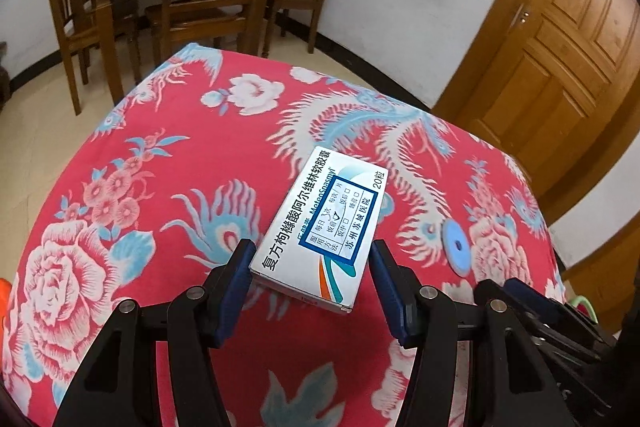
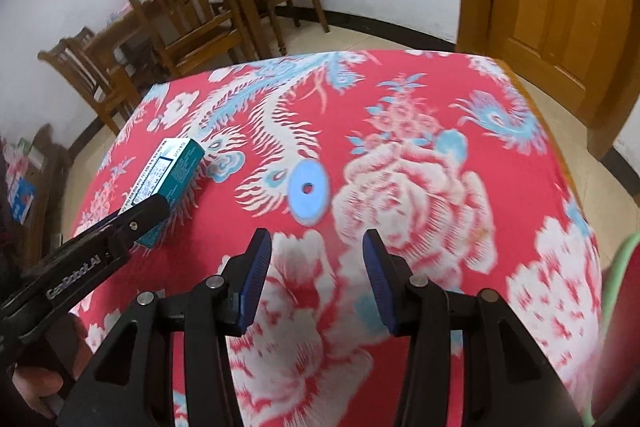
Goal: Collect trash
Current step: 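Grasp the light-blue plastic disc with the right gripper while the left gripper holds the box, then carry the medicine box and blue disc over the red bucket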
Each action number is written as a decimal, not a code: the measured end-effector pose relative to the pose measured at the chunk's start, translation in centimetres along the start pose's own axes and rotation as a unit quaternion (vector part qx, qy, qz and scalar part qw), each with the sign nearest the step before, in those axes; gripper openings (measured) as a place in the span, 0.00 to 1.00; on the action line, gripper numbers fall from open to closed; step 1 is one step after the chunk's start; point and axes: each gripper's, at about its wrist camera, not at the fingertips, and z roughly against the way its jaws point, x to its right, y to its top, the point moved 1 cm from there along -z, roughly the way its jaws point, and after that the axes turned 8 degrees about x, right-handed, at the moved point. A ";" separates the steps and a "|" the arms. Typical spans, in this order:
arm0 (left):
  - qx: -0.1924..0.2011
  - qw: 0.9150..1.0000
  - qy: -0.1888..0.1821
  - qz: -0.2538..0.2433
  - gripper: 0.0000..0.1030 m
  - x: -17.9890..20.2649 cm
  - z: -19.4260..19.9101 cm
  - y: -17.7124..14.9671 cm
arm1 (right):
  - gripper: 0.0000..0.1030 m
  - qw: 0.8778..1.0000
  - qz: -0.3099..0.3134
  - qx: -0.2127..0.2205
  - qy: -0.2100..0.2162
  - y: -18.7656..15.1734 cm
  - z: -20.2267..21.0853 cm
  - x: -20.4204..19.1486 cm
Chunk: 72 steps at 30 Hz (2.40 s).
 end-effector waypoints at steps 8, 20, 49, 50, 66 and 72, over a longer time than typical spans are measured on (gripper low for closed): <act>-0.003 1.000 0.006 0.015 0.58 -0.8 -0.8 -0.1 | 0.48 1.000 0.023 -0.009 -0.012 0.7 -2.8 -0.6; -0.002 1.000 -0.011 0.022 0.58 -0.9 -0.8 -0.2 | 0.29 0.997 0.063 0.002 -0.054 1.3 -3.9 -1.2; 0.005 0.998 -0.062 -0.014 0.58 3.9 3.1 -0.8 | 0.28 0.998 -0.019 0.067 -0.012 -0.2 7.0 3.2; 0.005 0.998 -0.066 -0.017 0.58 4.4 3.3 -0.9 | 0.28 0.997 -0.021 0.069 -0.012 -0.4 7.4 3.3; -0.015 0.987 -0.141 -0.075 0.58 13.1 7.1 -3.8 | 0.28 0.987 -0.095 0.122 -0.037 -3.4 15.2 10.7; -0.024 0.980 -0.170 -0.097 0.58 16.5 7.7 -4.9 | 0.28 0.982 -0.123 0.132 -0.057 -4.8 17.3 14.3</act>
